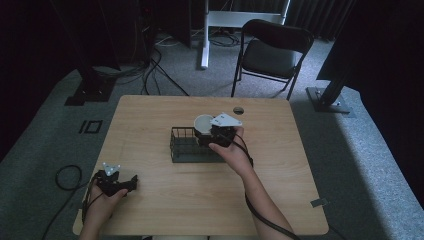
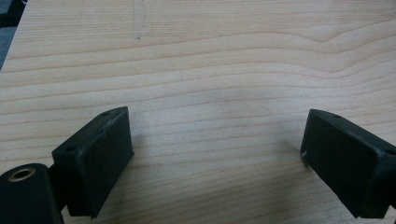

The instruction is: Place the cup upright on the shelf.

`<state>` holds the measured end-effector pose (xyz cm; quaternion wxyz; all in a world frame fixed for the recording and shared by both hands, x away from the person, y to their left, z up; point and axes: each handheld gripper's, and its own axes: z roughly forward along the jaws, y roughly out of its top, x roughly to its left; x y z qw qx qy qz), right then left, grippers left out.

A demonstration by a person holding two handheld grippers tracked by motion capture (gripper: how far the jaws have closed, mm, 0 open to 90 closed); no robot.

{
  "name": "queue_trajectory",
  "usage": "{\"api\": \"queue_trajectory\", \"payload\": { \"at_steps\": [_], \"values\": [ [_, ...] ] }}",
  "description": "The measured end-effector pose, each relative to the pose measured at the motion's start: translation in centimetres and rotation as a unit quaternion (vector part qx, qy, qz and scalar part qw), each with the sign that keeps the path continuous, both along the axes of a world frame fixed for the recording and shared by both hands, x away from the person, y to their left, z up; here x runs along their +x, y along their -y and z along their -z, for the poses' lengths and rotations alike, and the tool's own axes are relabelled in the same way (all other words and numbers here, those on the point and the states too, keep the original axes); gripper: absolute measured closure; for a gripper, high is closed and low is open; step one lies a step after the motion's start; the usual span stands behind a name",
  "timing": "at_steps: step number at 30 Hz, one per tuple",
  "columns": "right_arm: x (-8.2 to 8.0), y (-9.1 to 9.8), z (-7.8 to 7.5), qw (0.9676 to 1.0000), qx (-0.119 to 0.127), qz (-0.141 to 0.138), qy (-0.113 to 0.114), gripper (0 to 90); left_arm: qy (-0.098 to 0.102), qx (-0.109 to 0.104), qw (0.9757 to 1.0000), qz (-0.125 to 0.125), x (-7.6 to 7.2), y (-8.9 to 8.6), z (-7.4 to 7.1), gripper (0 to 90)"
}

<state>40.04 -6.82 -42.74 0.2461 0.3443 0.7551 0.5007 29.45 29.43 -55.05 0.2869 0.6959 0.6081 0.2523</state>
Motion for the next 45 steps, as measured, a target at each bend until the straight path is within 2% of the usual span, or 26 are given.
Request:
{"api": "queue_trajectory", "payload": {
  "at_steps": [11,19,28,31,34,45],
  "values": [
    [0.6,-1.3,2.2,0.9997,-0.013,-0.004,-0.019,19.4,0.0,0.0,1.0,-0.001,0.0,0.0,0.0,9.3],
    [0.8,-1.8,3.1,0.9995,-0.015,-0.001,-0.027,19.4,0.0,0.0,1.0,0.0,0.0,0.0,0.0,9.3],
    [0.9,-1.7,3.1,0.9994,-0.015,-0.005,-0.03,18.9,0.0,0.0,1.0,0.0,0.0,0.0,0.0,9.3],
    [1.0,-1.5,3.0,0.9991,-0.007,-0.01,-0.041,18.2,0.0,0.0,1.0,0.0,0.0,0.0,0.0,9.3],
    [0.8,-1.4,2.9,0.9992,-0.013,-0.013,-0.034,12.5,0.0,0.0,1.0,0.0,0.0,0.0,0.0,9.3],
    [0.1,-0.4,2.3,0.9994,0.001,-0.017,-0.029,11.7,0.0,0.0,1.0,0.0,0.0,0.0,0.0,9.3]
  ]
}}
